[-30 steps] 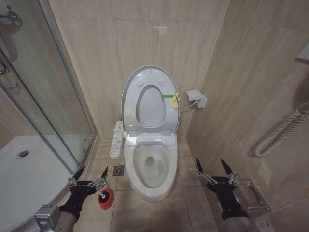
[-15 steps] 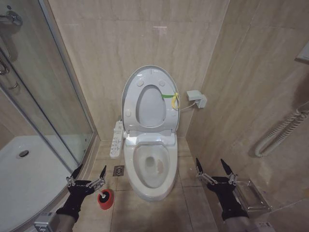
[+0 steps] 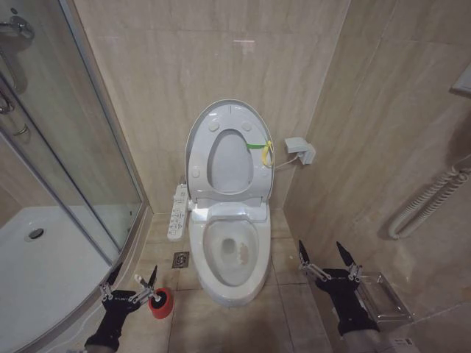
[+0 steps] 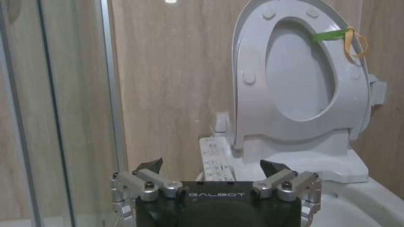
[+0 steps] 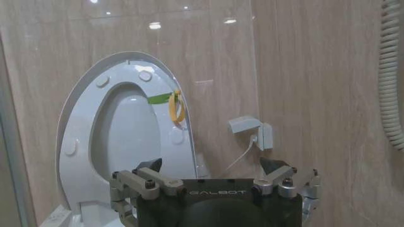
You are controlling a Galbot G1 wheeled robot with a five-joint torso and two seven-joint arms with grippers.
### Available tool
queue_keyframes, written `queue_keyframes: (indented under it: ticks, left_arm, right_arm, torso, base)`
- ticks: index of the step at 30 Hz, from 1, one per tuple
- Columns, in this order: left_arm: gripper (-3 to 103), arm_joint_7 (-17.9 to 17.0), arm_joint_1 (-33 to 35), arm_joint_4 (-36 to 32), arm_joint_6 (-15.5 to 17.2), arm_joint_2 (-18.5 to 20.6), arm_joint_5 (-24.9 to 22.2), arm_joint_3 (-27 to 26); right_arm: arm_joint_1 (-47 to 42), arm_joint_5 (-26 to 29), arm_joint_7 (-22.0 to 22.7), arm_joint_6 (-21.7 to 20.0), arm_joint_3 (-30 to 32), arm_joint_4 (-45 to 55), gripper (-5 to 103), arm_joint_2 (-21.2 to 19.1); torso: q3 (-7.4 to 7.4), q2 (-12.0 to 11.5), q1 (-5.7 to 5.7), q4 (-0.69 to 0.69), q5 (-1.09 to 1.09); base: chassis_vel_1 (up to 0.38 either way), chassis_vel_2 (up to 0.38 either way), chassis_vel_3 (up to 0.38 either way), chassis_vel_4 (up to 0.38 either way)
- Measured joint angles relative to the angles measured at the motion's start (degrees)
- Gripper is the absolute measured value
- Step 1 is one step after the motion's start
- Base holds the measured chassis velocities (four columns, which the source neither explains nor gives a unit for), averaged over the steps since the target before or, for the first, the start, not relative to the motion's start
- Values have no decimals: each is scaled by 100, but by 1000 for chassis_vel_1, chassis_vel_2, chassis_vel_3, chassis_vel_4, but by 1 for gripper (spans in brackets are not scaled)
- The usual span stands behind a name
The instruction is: Open the toilet lid, clean the toilet bowl with a toilet brush, close the toilet lid, and flush.
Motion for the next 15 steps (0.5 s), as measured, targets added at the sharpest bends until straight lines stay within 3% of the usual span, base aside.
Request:
queue_keyframes:
  ticks: [7,15]
  left_arm:
    - [100,9,-12,72,-51,1,1,4]
    - [100,103,-239,1115,-455,-4,-150,43]
  right_arm:
    - [0,0,0,0,0,0,100,0]
    - [0,0,0,0,0,0,100,0]
  torso:
    - [0,0,0,0,0]
    - [0,0,0,-1,0]
  base:
    - [0,0,0,0]
    - [0,0,0,0]
